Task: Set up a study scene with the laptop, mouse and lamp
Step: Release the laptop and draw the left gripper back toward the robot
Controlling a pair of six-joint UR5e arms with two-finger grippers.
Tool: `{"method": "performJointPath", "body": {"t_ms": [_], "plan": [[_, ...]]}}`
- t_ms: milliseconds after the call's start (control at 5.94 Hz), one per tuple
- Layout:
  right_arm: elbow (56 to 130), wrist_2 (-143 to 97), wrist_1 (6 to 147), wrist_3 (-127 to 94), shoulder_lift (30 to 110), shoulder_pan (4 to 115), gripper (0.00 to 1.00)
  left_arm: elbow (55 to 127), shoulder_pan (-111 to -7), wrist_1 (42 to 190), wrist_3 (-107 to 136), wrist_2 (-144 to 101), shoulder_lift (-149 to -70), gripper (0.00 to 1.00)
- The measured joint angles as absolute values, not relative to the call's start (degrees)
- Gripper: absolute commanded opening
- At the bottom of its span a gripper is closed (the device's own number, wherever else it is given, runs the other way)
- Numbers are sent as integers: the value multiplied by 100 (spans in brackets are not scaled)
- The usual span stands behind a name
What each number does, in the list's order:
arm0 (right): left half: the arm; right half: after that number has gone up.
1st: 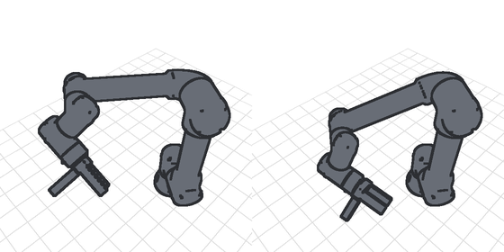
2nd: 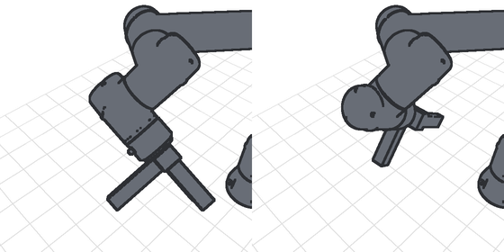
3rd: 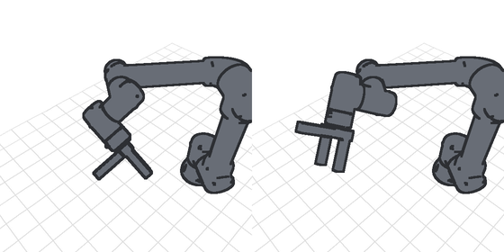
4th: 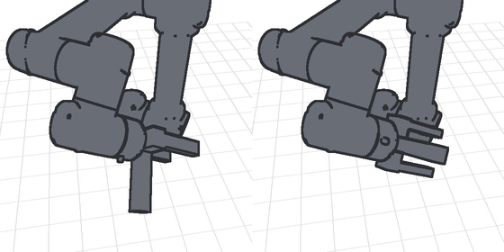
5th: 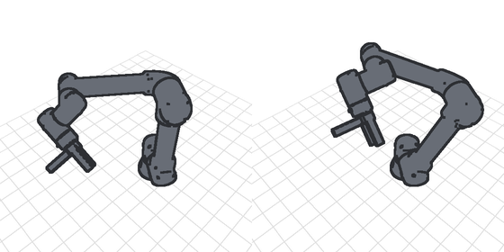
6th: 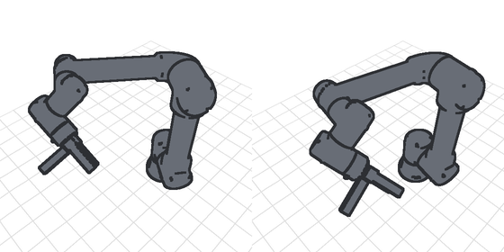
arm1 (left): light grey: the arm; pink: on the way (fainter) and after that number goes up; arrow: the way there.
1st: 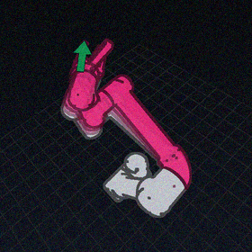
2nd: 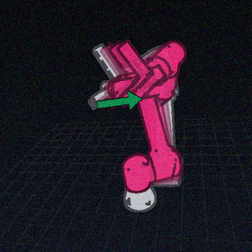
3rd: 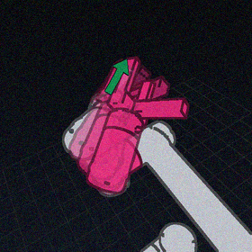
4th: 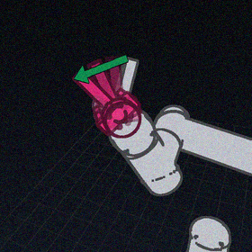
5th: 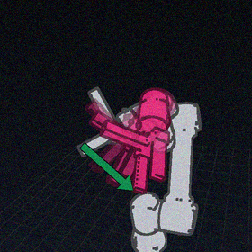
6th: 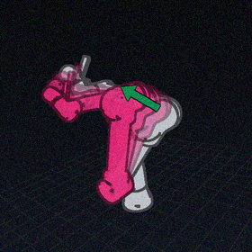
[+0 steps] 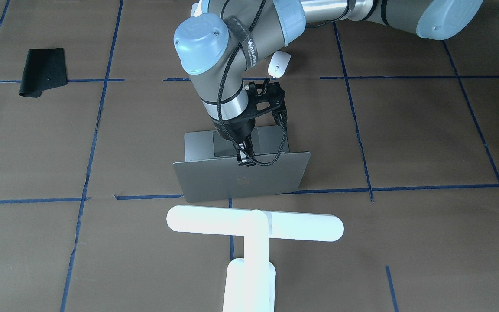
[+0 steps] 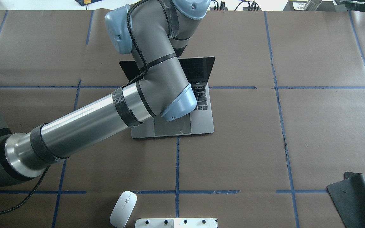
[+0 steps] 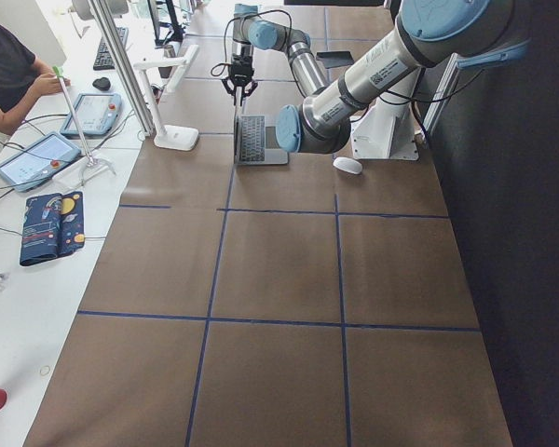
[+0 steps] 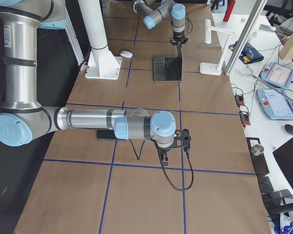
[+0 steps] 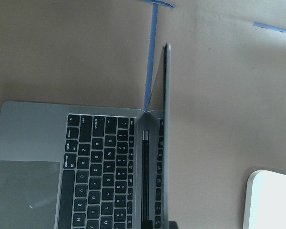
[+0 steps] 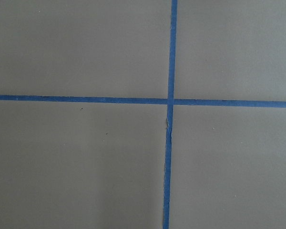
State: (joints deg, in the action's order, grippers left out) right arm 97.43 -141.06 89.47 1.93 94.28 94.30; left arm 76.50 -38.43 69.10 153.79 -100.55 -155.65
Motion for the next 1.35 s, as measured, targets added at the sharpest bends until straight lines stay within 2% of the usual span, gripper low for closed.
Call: {"method": "performJointPath", "body": {"t_ms": [841, 1010, 1346], "plan": [[9725, -14104, 8947, 193, 9431, 9431, 100, 8131, -3879, 6844, 15265, -10048, -15433, 100], [9756, -14101, 8945, 188, 9425, 9431, 100, 8673, -3882, 6674, 14948, -10081, -15173, 100], [10037, -14078, 8935, -431, 9433, 9399, 100, 10639, -3864, 6234, 13720, -10364, -14093, 100]]}}
